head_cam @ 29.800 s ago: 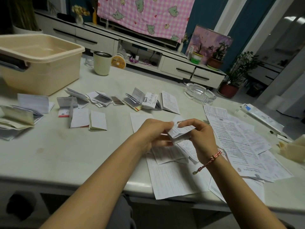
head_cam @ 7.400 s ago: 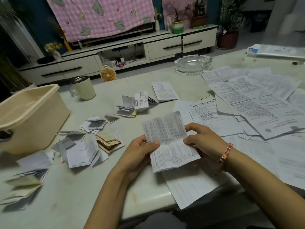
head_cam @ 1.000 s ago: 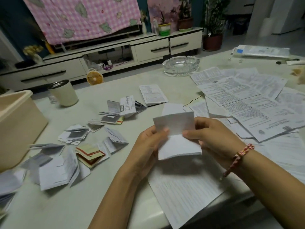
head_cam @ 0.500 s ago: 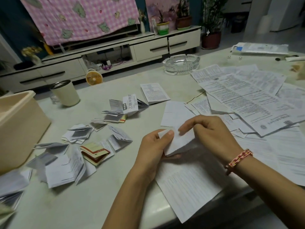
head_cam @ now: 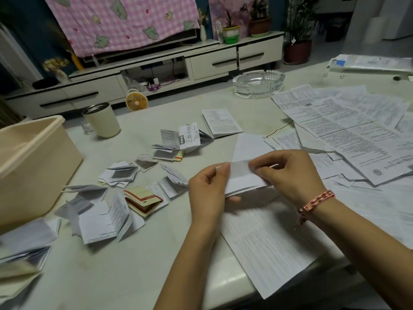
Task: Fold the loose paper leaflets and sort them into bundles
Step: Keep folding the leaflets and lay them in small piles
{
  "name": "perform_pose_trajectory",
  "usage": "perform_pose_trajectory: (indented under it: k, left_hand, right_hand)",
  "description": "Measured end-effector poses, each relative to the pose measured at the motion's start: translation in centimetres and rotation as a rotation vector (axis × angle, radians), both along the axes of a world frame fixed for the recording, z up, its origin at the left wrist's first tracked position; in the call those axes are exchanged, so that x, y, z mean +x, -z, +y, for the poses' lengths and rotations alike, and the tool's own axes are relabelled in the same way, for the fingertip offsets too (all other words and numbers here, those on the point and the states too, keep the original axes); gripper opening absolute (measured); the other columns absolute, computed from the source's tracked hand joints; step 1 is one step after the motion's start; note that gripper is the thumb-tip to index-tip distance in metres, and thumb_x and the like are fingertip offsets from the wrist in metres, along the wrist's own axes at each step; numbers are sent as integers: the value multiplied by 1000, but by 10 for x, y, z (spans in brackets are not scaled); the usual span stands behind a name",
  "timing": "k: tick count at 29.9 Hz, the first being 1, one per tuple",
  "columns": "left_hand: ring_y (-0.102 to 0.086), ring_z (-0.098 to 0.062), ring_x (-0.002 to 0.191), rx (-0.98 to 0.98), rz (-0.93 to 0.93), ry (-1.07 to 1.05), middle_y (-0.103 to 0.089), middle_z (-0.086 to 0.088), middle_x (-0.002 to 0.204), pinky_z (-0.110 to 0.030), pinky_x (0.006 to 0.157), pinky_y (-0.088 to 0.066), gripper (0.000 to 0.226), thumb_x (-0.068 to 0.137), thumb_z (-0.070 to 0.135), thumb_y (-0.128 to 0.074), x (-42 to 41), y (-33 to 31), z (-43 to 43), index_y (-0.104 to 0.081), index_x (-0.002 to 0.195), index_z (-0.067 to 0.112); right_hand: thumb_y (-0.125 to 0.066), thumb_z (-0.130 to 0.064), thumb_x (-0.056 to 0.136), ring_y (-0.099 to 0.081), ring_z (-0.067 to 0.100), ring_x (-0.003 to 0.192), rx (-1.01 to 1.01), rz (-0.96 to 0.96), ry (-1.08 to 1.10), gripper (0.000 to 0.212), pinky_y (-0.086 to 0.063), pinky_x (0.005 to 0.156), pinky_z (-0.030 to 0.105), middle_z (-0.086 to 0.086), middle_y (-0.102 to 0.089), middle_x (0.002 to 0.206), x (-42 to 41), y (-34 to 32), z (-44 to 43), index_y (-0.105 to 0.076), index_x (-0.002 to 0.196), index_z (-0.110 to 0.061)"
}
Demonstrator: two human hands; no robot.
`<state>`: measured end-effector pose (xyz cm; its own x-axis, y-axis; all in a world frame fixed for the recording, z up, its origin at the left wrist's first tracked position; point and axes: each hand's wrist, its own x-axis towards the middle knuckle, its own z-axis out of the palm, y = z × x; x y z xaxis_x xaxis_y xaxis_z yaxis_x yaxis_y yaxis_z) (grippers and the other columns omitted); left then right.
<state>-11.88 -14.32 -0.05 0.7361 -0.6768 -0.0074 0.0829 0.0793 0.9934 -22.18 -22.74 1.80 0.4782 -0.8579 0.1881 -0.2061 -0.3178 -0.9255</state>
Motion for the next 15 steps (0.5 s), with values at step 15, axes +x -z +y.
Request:
perform_pose_trajectory:
  k: [15]
  left_hand:
    - [-57, -22, 69, -233, -150, -874, -58, -6, 109, -31, 59, -51, 29, 87, -8, -38, 36, -6, 12, -47, 101, 16]
  right_hand:
    - [-55, 6, 78, -59, 27, 100, 318, -85, -77, 37, -45, 99, 45, 0, -60, 94, 87, 15, 31, -65, 112, -5]
